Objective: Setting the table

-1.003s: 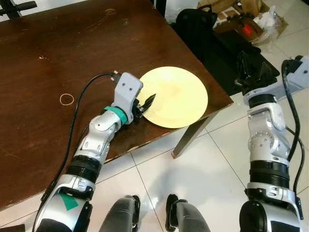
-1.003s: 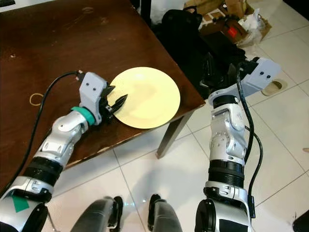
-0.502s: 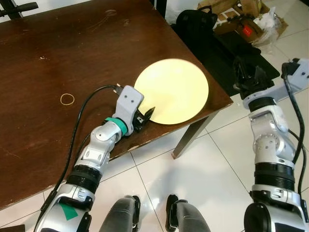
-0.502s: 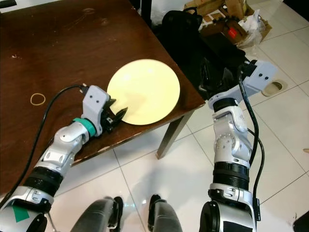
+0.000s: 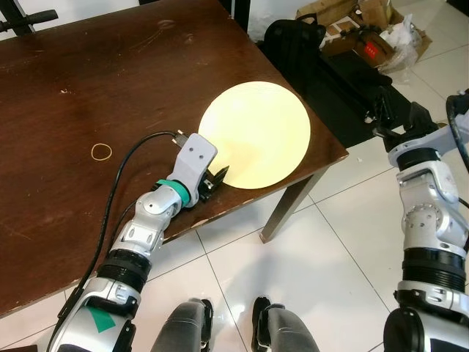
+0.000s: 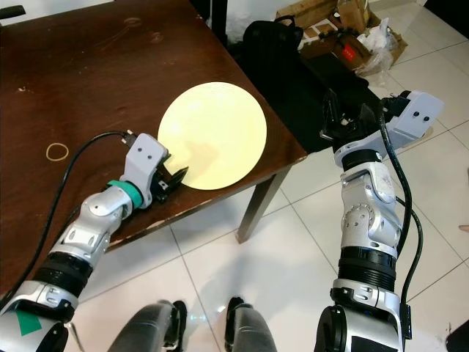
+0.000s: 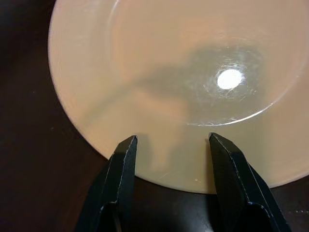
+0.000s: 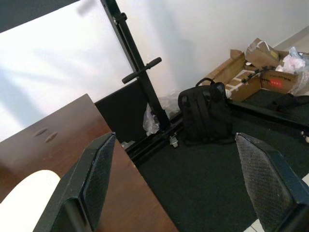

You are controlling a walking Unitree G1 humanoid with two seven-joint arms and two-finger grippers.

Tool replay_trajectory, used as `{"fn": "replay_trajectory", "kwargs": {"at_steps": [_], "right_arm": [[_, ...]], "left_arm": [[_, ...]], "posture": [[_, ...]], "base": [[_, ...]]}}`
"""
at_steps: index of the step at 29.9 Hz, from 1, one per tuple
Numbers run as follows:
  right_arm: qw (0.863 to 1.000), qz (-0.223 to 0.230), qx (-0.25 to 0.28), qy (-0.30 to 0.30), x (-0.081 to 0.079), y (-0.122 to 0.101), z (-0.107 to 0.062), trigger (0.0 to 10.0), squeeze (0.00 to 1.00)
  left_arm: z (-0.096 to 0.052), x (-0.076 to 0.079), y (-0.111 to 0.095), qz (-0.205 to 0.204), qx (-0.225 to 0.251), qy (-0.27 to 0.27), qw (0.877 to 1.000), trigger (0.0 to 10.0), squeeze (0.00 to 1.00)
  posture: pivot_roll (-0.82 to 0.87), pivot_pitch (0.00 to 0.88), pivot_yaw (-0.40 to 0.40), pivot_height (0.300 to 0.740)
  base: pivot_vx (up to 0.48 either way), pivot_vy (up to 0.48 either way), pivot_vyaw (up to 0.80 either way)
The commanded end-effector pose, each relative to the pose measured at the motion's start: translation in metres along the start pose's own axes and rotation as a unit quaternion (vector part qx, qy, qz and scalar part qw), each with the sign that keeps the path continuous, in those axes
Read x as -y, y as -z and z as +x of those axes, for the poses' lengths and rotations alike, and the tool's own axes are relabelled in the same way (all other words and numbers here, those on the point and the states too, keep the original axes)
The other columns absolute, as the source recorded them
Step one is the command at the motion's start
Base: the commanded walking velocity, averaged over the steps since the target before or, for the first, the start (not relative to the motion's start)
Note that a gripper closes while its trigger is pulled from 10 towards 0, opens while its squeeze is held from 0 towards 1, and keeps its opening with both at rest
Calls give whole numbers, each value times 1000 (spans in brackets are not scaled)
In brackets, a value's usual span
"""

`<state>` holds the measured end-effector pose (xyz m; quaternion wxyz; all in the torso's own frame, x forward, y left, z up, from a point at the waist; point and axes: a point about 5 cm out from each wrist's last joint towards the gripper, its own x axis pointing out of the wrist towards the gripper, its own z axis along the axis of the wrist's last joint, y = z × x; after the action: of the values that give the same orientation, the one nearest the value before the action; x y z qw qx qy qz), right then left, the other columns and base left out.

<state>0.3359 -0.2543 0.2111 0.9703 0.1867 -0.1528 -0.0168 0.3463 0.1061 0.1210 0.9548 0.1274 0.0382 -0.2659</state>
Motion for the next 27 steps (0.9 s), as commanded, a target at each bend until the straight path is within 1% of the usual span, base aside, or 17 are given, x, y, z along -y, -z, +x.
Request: {"fn": "replay_trajectory", "kwargs": {"at_steps": [1, 2, 3, 4, 8, 10, 11, 12, 14, 16, 17, 19, 22, 23, 25, 26, 27], "right_arm": [[1000, 2, -8, 2, 2, 5, -3, 10000, 0], [1000, 1, -10, 0, 1, 5, -2, 10000, 0], [1000, 1, -10, 0, 1, 5, -2, 10000, 0], [1000, 1, -12, -2, 0, 6, -2, 10000, 0], [1000, 1, -13, -4, 0, 7, -1, 10000, 0], [1000, 2, -17, -9, -3, 9, -1, 10000, 0], [1000, 2, -18, -11, -4, 10, -1, 10000, 0], [1000, 2, -20, -12, -5, 11, 0, 10000, 0], [1000, 4, -22, -15, -7, 13, 0, 10000, 0], [1000, 4, -22, -15, -7, 13, 0, 10000, 0], [1000, 4, -23, -16, -8, 14, 0, 10000, 0], [1000, 5, -25, -18, -9, 15, 0, 10000, 0], [999, 6, -26, -18, -9, 15, 0, 10000, 0], [999, 7, -27, -20, -10, 16, 1, 10000, 0], [999, 9, -30, -22, -12, 18, 2, 10000, 0], [999, 9, -30, -22, -12, 18, 2, 10000, 0], [999, 11, -32, -23, -14, 20, 3, 10000, 0]], "left_arm": [[-8, -2, 29, -24, -67, -12, 997, 10000, 0], [-8, -7, 22, -33, -55, -15, 998, 10000, 0], [-8, -7, 22, -33, -55, -15, 998, 10000, 0], [-8, -12, 13, -44, -35, -14, 998, 10000, 0], [-8, -15, 7, -51, -21, -12, 998, 10000, 0], [-12, -26, -25, -92, 53, 19, 994, 10000, 0], [-15, -28, -35, -98, 77, 32, 992, 10000, 0], [-18, -31, -44, -96, 96, 44, 990, 10000, 0], [-25, -34, -58, -65, 123, 71, 988, 10000, 0], [-25, -34, -58, -65, 123, 71, 988, 10000, 0], [-29, -37, -66, -53, 135, 79, 986, 10000, 0], [-31, -46, -79, -24, 151, 71, 986, 10000, 0], [-29, -50, -83, -14, 152, 62, 986, 10000, 0], [-24, -50, -83, -8, 149, 54, 987, 10000, 0], [-8, -41, -74, 12, 127, 45, 991, 10000, 0], [-8, -41, -74, 12, 127, 45, 991, 10000, 0], [1, -32, -68, 27, 110, 49, 992, 10000, 0]], "posture": [[162, 133, 61, 740], [163, 129, 61, 740], [163, 129, 61, 740], [163, 129, 61, 740], [163, 131, 57, 740], [167, 135, 54, 740], [169, 137, 52, 740], [169, 137, 52, 740], [171, 139, 52, 740], [171, 139, 52, 740], [171, 139, 52, 740], [173, 141, 50, 740], [176, 142, 48, 740], [179, 143, 47, 740], [177, 143, 45, 740], [177, 143, 45, 740], [172, 146, 42, 740]], "base": [[0, 0, 0], [0, 0, 0], [0, 0, 0], [0, 0, 0], [0, 0, 0], [0, 0, 0], [0, 0, 0], [0, 0, 0], [0, 0, 0], [0, 0, 0], [0, 0, 0], [0, 0, 0], [0, 0, 0], [0, 0, 0], [0, 0, 0], [0, 0, 0], [0, 0, 0]]}}
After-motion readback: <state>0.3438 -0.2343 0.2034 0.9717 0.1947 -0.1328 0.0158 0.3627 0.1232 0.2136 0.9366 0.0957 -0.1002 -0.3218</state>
